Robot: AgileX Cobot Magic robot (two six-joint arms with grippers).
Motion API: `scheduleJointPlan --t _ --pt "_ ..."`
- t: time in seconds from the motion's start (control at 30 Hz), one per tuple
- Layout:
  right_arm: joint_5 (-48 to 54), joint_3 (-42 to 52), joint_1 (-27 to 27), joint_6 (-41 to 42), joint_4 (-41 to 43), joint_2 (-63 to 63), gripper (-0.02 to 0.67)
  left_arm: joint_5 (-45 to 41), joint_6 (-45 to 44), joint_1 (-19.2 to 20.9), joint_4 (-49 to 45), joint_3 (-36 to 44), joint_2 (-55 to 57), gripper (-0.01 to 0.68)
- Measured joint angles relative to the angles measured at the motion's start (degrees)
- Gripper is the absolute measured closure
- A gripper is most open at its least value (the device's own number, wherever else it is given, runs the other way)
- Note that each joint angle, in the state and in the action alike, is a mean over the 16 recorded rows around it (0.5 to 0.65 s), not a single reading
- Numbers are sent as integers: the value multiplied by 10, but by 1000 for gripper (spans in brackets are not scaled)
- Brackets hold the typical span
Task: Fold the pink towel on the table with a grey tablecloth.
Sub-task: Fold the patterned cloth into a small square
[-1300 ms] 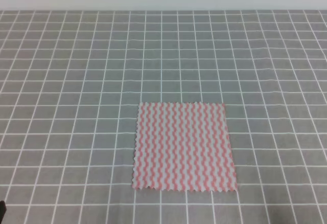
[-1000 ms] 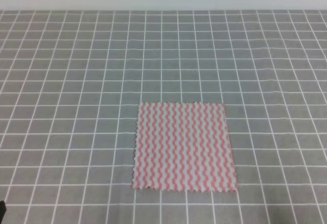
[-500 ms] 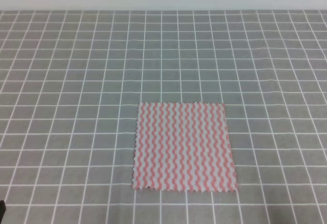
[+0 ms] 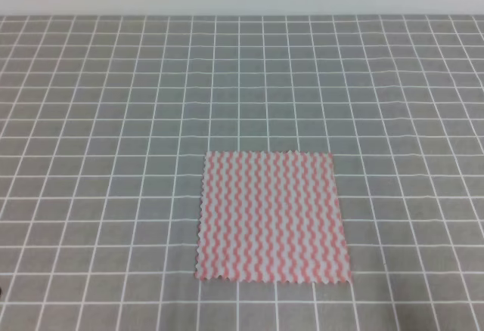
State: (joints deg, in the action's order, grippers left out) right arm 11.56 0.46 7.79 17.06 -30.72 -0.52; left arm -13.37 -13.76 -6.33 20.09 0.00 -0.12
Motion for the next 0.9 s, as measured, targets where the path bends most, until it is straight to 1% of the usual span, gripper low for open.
scheduleJointPlan --t 0.13,0.3,0.47,0.67,0.9 --pt "-26 0 0 0 -52 0 666 24 1 0 77 0 -1 676" --pt "-44 0 0 0 -139 0 666 49 3 0 175 1 -1 676" --pt "-54 -1 0 5 -204 1 666 73 1 0 246 1 -1 676" --pt "-62 0 0 14 -258 -1 665 82 -3 0 266 1 0 676" --pt "-59 -21 0 25 -272 20 665 56 -6 0 265 -28 31 677"
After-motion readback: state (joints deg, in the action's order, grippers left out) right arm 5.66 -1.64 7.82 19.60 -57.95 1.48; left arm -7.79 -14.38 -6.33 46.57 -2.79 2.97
